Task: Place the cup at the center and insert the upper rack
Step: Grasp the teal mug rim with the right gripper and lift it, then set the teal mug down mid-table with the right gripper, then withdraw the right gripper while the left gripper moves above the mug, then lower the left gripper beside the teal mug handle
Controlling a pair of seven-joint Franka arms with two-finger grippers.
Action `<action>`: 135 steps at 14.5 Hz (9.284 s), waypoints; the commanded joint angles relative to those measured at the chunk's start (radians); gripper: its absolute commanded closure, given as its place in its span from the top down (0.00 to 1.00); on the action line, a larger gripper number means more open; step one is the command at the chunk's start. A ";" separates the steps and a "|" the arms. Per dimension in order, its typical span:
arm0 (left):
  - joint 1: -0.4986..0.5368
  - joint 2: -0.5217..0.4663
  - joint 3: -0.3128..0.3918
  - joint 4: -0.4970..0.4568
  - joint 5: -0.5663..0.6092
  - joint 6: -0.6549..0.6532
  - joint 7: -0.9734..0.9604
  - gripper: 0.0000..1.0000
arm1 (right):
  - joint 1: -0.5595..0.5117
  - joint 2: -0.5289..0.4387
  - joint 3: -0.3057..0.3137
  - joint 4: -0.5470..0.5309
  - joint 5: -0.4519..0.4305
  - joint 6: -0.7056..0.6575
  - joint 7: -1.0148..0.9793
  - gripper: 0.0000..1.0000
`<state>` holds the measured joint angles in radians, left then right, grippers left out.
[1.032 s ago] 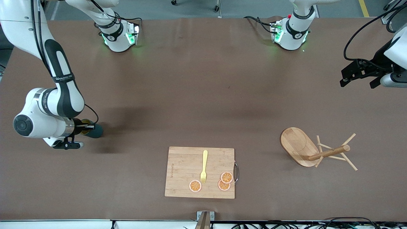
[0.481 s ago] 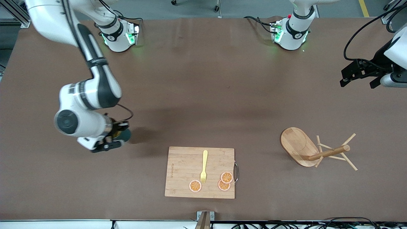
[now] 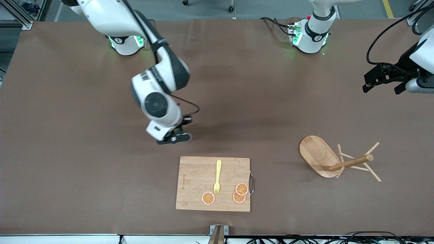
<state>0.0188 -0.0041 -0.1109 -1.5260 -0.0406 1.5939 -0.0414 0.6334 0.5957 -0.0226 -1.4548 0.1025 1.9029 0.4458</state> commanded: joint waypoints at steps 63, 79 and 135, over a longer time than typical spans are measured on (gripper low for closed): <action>-0.517 0.395 -0.628 -0.123 0.580 0.371 -1.441 1.00 | -0.753 -0.428 -0.014 0.083 -0.053 -0.294 -0.481 1.00; -0.640 0.651 -0.616 -0.393 1.413 0.413 -2.159 1.00 | -0.722 -0.669 -0.013 -0.242 -0.099 -0.231 -0.487 1.00; -0.935 0.842 -0.236 -0.359 1.851 0.215 -2.545 0.31 | -0.709 -0.654 -0.016 -0.190 -0.099 -0.260 -0.489 1.00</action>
<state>-0.9222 0.8299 -0.3467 -1.8962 1.8073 1.7993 -2.5689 -0.0758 -0.0473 -0.0371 -1.6395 0.0187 1.6495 -0.0428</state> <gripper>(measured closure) 0.551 0.000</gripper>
